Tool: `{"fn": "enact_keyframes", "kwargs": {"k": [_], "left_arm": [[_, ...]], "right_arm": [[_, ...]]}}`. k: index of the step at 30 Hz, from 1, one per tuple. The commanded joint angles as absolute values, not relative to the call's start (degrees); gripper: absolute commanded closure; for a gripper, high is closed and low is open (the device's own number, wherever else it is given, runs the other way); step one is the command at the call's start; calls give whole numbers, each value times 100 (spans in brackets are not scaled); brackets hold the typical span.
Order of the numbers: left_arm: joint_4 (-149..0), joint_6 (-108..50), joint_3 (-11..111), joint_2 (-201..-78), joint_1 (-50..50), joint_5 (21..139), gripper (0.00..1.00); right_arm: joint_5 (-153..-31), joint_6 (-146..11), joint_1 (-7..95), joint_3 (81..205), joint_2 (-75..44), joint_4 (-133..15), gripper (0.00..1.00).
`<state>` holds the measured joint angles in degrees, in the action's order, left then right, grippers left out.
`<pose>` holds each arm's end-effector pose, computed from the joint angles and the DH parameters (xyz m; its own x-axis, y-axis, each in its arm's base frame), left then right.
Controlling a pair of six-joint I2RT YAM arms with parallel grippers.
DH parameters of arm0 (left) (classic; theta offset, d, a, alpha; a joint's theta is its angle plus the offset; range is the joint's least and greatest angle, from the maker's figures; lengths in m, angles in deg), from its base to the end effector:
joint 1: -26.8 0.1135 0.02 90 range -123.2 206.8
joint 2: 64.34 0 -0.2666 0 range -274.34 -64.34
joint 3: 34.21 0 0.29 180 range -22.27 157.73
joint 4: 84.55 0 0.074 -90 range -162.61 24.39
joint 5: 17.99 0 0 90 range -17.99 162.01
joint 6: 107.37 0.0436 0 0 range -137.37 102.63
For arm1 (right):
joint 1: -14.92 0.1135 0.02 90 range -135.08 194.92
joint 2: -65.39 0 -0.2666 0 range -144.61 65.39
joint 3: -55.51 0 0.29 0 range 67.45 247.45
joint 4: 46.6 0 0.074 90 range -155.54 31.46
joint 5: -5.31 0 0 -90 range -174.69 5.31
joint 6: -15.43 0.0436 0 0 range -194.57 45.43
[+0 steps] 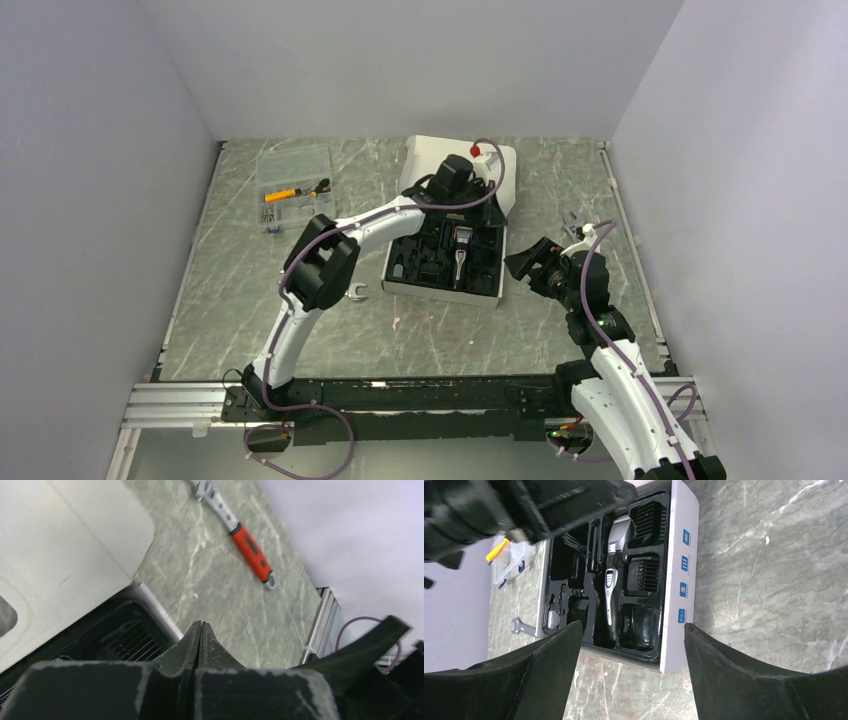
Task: Sort the hair-cutting tools
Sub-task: Place the haircut tool in the storage box.
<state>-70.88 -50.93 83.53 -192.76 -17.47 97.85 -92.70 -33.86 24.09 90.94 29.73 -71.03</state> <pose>0.3976 -0.4142 0.2219 -0.7505 0.0368 -0.6598 0.5973 0.4652 -0.6534 0.1964 0.0379 0.2189 -0.4967 0.5740 -0.6510 0.0543 0.7691 0.6368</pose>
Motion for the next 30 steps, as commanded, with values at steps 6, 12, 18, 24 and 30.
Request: {"fn": "enact_keyframes", "kwargs": {"k": [6,12,18,24,30], "left_arm": [[-6329,-4643,8490,-19708,-1734,9447,100],[-6205,-4532,8484,-19745,-1717,9307,100],[-7400,-4976,7875,-19253,-1715,9824,100],[-8132,-5350,7326,-18357,-1594,9812,90],[-8390,-5508,5821,-16761,-1111,8864,66]], "right_arm": [[-9357,-3432,2384,9155,2943,-6960,23],[-9375,-3419,2372,9162,2936,-6950,23],[-9374,-3423,2371,9201,2984,-7001,23],[-9343,-3445,2374,9229,3006,-7023,23],[-9313,-3450,2358,9043,2834,-6780,23]]}}
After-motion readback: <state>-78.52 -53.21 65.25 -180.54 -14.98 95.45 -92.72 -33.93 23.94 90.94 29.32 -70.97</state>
